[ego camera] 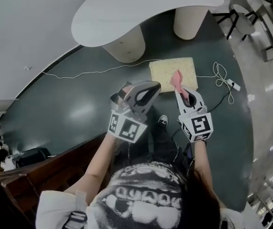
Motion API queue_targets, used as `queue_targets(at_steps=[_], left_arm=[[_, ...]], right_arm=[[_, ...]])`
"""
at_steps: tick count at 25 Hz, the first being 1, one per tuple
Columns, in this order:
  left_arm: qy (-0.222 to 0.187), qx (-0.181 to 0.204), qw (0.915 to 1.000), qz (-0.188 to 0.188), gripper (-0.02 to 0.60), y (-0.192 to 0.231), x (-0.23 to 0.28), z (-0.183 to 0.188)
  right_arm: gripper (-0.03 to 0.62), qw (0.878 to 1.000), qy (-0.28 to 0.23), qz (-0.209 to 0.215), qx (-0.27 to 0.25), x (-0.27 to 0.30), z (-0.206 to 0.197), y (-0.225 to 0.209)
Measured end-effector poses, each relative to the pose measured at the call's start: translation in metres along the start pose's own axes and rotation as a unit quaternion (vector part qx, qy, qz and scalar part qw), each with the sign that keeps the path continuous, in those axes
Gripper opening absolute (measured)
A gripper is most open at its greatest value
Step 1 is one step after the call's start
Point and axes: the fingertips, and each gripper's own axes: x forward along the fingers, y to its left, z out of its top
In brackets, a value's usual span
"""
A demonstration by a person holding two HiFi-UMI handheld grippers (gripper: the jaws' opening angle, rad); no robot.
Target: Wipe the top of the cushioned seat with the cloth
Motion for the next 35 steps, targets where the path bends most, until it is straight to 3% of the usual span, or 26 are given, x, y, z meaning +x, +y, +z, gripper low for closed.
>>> queue_targets(at_steps=[7,14,26,35], left_arm=[[-0.001,0.001,1.0000,0.000,0.012,0.029,0.022,-0.050],[0.014,0.001,0.9999,0.008,0.012,0.056,0.057,-0.140],[0.017,0.032,0.9993,-0.009,0.012,0.034,0.108,-0.262],[0.036,0.046,0.9980,-0.024,0.012,0.014,0.123,-0.319]], right_arm=[[0.009,0.999,0.051,0.011,-0.006,0.062,-0.051,-0.035],[0.009,0.992,0.114,0.044,-0.014,0.160,-0.128,-0.067],[0.009,0.969,0.223,0.107,0.015,0.278,-0.303,-0.080],[0.009,0.957,0.261,0.120,0.047,0.334,-0.381,-0.091]])
